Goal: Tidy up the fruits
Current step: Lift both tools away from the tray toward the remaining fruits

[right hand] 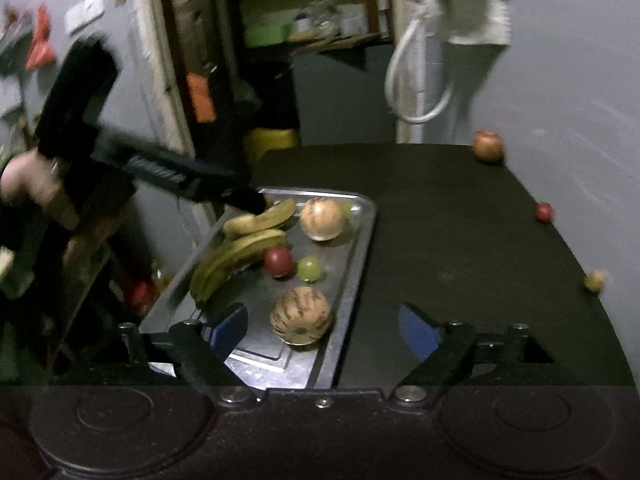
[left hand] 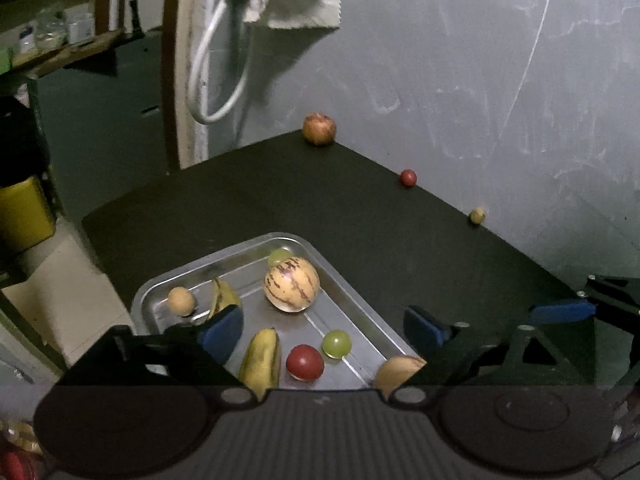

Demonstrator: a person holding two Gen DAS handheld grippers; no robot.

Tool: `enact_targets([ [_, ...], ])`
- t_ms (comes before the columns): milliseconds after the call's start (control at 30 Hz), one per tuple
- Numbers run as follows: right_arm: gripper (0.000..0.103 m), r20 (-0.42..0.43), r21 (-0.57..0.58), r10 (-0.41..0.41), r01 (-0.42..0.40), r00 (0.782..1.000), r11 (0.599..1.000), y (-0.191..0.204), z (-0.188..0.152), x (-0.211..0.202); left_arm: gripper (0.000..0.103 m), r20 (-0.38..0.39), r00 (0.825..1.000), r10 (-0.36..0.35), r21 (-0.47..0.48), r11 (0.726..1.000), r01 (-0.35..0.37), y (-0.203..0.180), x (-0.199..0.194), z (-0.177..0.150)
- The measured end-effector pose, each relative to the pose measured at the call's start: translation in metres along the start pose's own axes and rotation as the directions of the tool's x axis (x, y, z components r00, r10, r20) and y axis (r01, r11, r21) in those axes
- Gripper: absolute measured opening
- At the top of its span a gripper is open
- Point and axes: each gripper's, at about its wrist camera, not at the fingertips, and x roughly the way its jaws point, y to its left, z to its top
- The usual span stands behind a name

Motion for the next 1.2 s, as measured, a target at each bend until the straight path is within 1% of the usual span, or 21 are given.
enact_targets([
  [67,0.086,0.023,0.036,-0.008,0.007,1.000,0.999,-0.006,-0.001,-0.009,0.096,0.002,1.000,0.011,-0.011,1.000,-0.011,-0.003,-0.007,-0.003],
  [167,0.087,0.054,0.059,-0.021,0.018,0.998,0.998,-0.009,-0.004,-0.021,0.098,-0.003,1.000,0.011,-0.027,1.000,-0.011,-0.009,-0.014,-0.006],
  [300,0.089,0.089,0.067,-0.032,0.026,0.996,0.997,-0.009,-0.007,-0.035,0.099,-0.001,1.000,0.012,0.009,1.000,-0.012,-0.022,-0.021,-0.004],
  [400,0.093,0.112,0.086,-0.047,0.038,0.993,0.996,-0.012,-0.007,-0.042,0.099,0.012,1.000,0.013,0.044,0.999,-0.013,-0.035,-0.025,0.002],
  [500,0.097,0.130,0.133,-0.085,0.068,0.988,0.989,-0.018,-0.007,-0.049,0.099,0.025,1.000,0.011,0.082,0.997,-0.013,-0.047,-0.026,0.011],
  [600,0.100,0.142,0.218,-0.162,0.129,0.977,0.967,-0.029,-0.005,-0.054,0.099,0.041,0.999,0.001,0.140,0.990,-0.006,-0.059,-0.027,0.023],
  [667,0.101,0.154,0.285,-0.215,0.165,0.964,0.944,-0.036,-0.003,-0.058,0.099,0.046,0.999,-0.015,0.178,0.984,0.006,-0.065,-0.022,0.033],
  [767,0.101,0.152,0.393,-0.291,0.212,0.945,0.895,-0.049,0.001,-0.062,0.100,0.043,0.998,-0.048,0.234,0.971,0.037,-0.073,-0.007,0.048],
  [833,0.102,0.130,0.459,-0.361,0.267,0.924,0.847,-0.056,0.004,-0.062,0.100,0.037,0.996,-0.080,0.266,0.962,0.068,-0.076,0.008,0.059],
  [900,0.102,0.080,0.514,-0.434,0.336,0.897,0.789,-0.063,0.009,-0.058,0.100,0.025,0.993,-0.114,0.300,0.949,0.102,-0.077,0.030,0.073],
  [933,0.102,0.064,0.532,-0.449,0.350,0.891,0.771,-0.066,0.011,-0.055,0.100,0.018,0.991,-0.134,0.315,0.941,0.121,-0.078,0.040,0.079],
  [1000,0.102,0.064,0.545,-0.457,0.353,0.887,0.761,-0.069,0.014,-0.049,0.100,0.005,0.985,-0.171,0.343,0.926,0.159,-0.078,0.063,0.094],
  [1133,0.102,0.007,0.551,-0.525,0.435,0.851,0.713,-0.075,0.028,-0.028,0.100,-0.023,0.967,-0.252,0.391,0.888,0.241,-0.073,0.114,0.124],
  [1200,0.101,-0.033,0.556,-0.566,0.486,0.824,0.674,-0.081,0.037,-0.014,0.100,-0.033,0.959,-0.281,0.411,0.871,0.269,-0.070,0.140,0.136],
])
